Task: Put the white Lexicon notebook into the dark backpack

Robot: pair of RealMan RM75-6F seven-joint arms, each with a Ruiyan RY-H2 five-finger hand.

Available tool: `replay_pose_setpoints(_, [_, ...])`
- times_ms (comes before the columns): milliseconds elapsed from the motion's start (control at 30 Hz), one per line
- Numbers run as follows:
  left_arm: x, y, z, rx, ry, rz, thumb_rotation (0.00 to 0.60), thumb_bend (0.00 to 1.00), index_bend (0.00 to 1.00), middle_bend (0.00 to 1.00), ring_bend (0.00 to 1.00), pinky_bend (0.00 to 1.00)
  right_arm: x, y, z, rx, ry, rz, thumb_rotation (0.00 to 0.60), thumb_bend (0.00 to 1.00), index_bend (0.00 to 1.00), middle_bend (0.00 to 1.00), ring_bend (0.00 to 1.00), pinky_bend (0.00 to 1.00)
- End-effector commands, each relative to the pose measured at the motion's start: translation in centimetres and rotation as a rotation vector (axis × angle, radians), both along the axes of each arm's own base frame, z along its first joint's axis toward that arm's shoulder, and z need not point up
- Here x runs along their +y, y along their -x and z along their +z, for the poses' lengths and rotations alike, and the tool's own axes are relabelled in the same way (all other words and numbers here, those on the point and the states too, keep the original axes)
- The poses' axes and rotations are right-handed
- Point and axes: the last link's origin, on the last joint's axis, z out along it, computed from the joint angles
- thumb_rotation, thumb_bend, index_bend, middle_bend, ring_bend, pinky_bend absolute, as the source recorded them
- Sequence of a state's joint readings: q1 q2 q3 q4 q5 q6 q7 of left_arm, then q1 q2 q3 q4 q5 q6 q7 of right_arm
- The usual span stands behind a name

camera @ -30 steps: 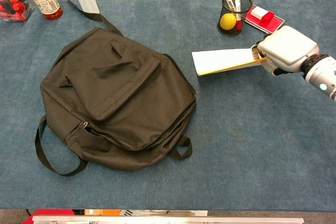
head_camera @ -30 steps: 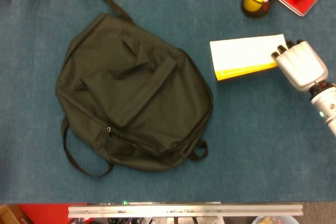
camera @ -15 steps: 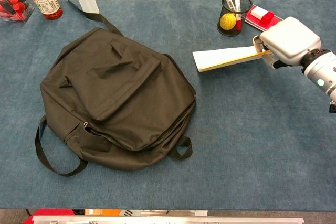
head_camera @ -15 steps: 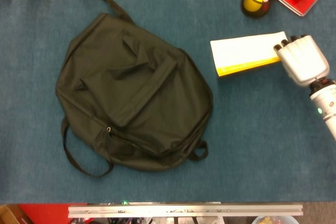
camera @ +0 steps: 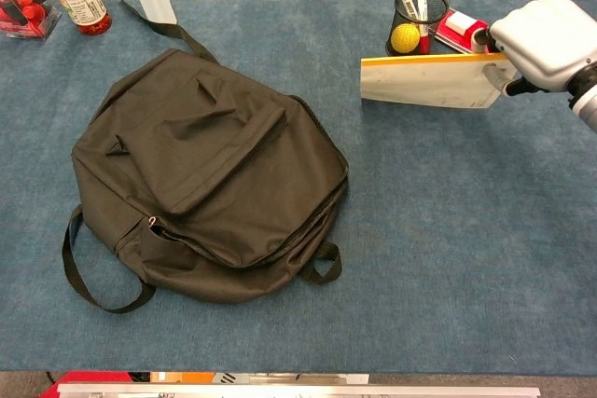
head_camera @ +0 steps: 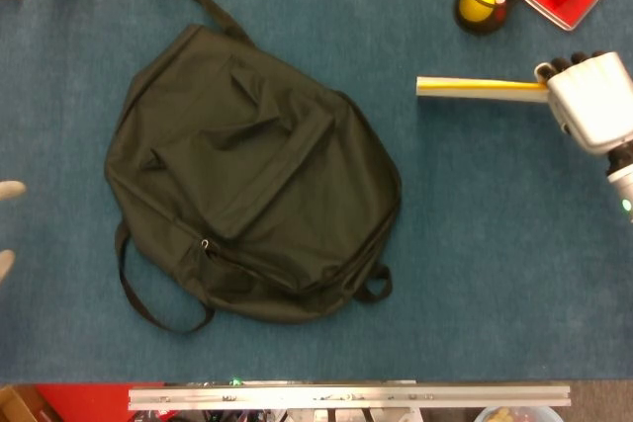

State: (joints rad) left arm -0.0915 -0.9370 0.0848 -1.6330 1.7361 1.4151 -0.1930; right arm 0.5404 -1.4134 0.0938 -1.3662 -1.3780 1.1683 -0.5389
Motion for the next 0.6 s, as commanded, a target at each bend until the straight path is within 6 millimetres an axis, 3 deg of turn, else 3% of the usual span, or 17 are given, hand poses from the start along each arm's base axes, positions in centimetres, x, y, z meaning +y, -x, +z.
replay_pose_setpoints(33, [0.5,-0.8,-0.5,0.007,0.071,-0.034,0.600,0.27,0.23,0.29,0.27,0.28,0.0,-0.1,0.5,-0.011,0.015,0.002,0.600,0.47,0.85,0.70,0.61,0.72])
replay_pose_setpoints(267, [0.7,-3.1,-2.8,0.017,0.212,-0.156,0.600,0.27,0.23,0.29,0.27,0.28,-0.1,-0.1,1.1,-0.018,0.033,0.000,0.600,0.47,0.85,0.70,0.62,0.72])
replay_pose_setpoints(600, [1.8,-8.8,-6.6,0.003,0.369,-0.371,0.600,0.27,0.23,0.28,0.27,0.28,-0.5,0.1,1.7,-0.027,0.065,-0.017,0.600,0.47,0.85,0.70,0.62,0.72])
